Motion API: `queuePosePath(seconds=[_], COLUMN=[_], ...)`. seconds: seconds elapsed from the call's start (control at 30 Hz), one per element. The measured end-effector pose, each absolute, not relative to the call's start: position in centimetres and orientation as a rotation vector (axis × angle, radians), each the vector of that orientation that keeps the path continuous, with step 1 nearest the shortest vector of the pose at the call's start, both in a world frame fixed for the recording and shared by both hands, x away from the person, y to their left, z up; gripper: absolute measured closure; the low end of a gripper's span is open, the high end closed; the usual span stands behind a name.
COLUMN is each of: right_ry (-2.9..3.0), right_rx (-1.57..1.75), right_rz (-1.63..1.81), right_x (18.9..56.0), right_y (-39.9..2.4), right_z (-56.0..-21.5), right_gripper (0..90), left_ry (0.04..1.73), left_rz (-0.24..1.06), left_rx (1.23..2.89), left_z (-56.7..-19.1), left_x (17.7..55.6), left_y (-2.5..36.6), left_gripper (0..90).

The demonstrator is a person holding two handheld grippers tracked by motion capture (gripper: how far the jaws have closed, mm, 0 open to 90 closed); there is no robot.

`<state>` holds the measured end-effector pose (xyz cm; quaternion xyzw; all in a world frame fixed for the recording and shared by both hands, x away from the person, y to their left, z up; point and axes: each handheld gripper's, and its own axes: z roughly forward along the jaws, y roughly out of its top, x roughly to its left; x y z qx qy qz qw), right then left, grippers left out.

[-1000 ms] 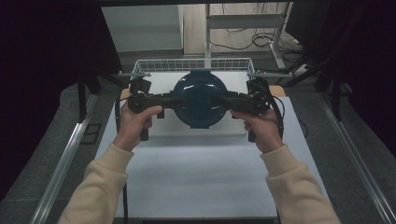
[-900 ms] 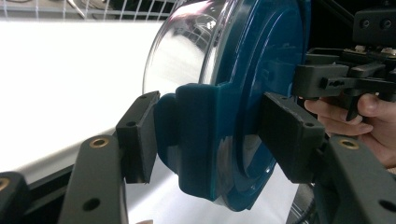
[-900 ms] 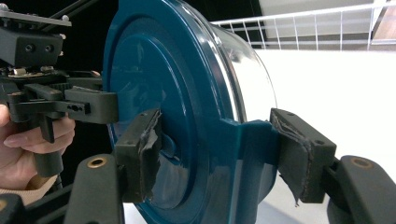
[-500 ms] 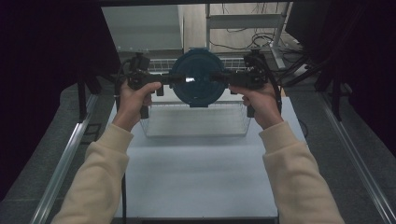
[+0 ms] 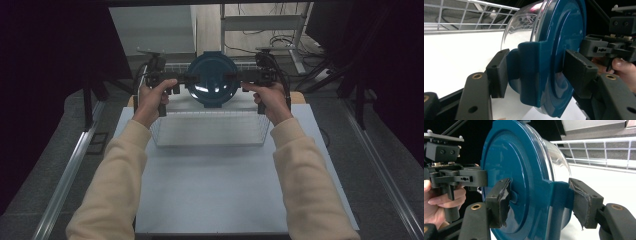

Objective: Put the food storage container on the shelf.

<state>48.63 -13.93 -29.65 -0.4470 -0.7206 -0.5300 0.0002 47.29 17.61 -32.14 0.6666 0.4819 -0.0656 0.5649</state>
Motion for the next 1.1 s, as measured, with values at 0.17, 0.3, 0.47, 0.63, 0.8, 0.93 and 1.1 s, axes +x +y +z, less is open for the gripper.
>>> queuePosePath(seconds=[0.17,0.3,0.47,0.63,0.8,0.93,1.1], right_ry=[-2.177,-2.066,-1.939,-1.869,-1.894,-1.974,-2.052], right_rx=[-1.473,-1.564,-1.649,-1.695,-1.684,-1.688,-1.656], right_rz=[-1.645,-1.620,-1.593,-1.566,-1.621,-1.732,-1.783], right_x=[49.8,50.5,51.3,51.7,51.3,50.4,48.5], right_y=[-13.9,-14.1,-14.3,-14.5,-14.4,-13.9,-14.4], right_z=[-30.0,-30.7,-31.7,-32.2,-32.4,-31.4,-30.3], right_gripper=[36.0,35.7,35.7,35.5,30.7,15.9,12.3], left_ry=[1.177,1.210,1.233,1.234,1.230,1.228,1.198], left_rz=[-0.233,-0.320,-0.347,-0.331,-0.283,-0.171,-0.009], left_rx=[1.541,1.511,1.474,1.453,1.471,1.493,1.532], left_z=[-32.6,-33.5,-34.1,-34.4,-34.3,-33.6,-32.5], left_x=[48.5,49.4,50.1,50.3,49.9,49.1,47.1], left_y=[17.7,17.7,17.7,17.4,16.9,16.4,16.6], left_gripper=[38.8,35.9,34.8,34.2,30.4,21.8,20.9])
